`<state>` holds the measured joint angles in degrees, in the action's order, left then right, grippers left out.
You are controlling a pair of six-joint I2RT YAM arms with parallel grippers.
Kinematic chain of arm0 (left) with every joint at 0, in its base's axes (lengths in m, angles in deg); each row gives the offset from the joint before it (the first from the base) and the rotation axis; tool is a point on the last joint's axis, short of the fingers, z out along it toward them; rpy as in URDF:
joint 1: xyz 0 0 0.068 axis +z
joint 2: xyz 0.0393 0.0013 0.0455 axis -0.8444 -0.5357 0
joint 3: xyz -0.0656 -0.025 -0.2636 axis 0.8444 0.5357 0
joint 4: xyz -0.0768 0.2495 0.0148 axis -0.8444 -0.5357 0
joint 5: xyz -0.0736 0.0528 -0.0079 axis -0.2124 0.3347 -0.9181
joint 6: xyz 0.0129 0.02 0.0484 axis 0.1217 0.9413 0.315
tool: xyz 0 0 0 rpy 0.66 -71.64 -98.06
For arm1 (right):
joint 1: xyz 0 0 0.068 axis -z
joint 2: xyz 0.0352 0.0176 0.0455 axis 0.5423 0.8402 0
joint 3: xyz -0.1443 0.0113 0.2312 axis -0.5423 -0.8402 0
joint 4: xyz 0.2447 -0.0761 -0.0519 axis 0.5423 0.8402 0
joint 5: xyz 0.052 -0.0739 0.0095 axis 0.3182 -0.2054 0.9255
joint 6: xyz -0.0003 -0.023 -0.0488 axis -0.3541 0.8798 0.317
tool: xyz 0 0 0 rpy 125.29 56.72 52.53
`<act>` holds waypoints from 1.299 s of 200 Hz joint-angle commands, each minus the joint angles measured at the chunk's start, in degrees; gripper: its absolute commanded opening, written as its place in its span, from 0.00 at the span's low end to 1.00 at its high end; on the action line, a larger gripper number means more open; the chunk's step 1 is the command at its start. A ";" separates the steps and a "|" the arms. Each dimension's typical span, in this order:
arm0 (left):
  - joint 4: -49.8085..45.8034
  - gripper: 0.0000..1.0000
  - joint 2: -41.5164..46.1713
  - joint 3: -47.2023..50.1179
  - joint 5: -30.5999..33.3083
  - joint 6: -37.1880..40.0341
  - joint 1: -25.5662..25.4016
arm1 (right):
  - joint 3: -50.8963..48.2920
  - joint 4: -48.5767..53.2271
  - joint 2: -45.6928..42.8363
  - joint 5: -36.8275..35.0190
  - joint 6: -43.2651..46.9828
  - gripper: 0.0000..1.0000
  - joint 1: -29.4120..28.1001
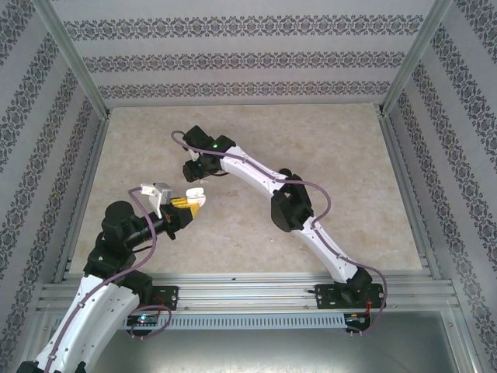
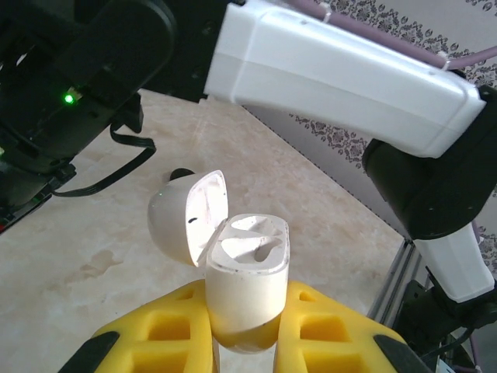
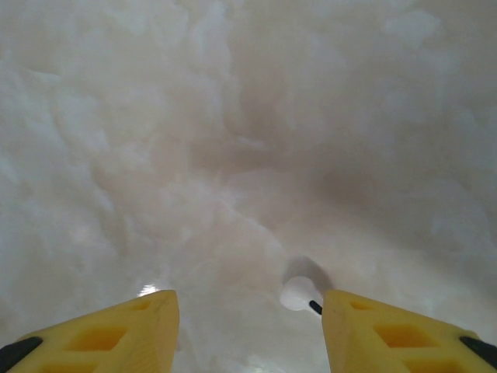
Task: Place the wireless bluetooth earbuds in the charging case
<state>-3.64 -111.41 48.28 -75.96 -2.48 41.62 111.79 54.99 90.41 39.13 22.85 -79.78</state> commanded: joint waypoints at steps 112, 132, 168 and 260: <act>2.77 0.00 0.84 3.17 1.39 -5.33 0.82 | -1.02 2.89 4.26 1.29 7.01 0.36 -0.44; 1.43 0.00 0.80 2.36 1.50 -4.55 0.86 | -1.41 2.70 4.26 2.09 6.89 0.30 -0.48; -1.21 0.00 0.65 1.01 1.85 -2.89 0.86 | -3.21 3.50 2.85 3.29 6.34 0.22 -0.46; 17.00 0.00 -8.15 4.70 -1.65 -9.18 0.78 | -35.64 -4.30 -16.90 2.50 1.87 0.13 2.14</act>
<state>3.86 -118.03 51.42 -75.33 -8.58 41.62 85.73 52.39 79.62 42.19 27.97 -79.27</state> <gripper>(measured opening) 0.094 0.137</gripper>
